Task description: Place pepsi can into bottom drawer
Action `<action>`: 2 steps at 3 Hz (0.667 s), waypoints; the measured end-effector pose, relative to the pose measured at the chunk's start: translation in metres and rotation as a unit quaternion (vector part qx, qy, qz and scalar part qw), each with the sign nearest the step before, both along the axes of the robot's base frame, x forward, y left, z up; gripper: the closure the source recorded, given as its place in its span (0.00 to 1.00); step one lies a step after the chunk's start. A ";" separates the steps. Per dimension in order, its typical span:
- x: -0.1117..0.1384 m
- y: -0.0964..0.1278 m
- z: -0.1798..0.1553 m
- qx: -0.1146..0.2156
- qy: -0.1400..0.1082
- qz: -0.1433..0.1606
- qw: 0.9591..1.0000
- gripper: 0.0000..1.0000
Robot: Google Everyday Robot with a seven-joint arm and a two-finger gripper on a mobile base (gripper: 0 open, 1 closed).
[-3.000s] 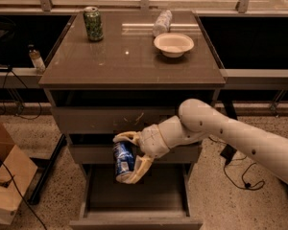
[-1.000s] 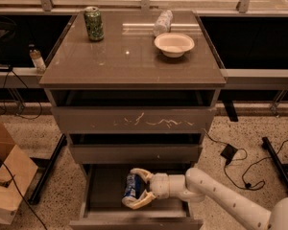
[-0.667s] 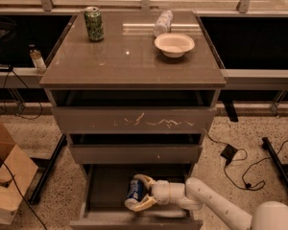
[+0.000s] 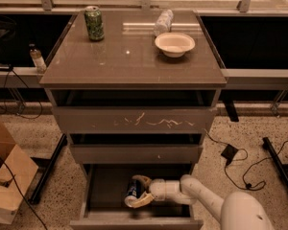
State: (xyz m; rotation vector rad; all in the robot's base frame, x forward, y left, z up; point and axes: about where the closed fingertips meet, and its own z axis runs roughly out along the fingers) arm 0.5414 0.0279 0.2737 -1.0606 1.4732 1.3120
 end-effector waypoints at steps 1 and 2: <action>0.007 0.009 -0.028 -0.021 0.032 0.030 0.999 1.00; 0.009 0.004 -0.046 -0.077 0.056 0.045 0.994 1.00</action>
Offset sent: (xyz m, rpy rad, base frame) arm -0.0061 0.0073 -0.0732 -0.3295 0.2009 0.1344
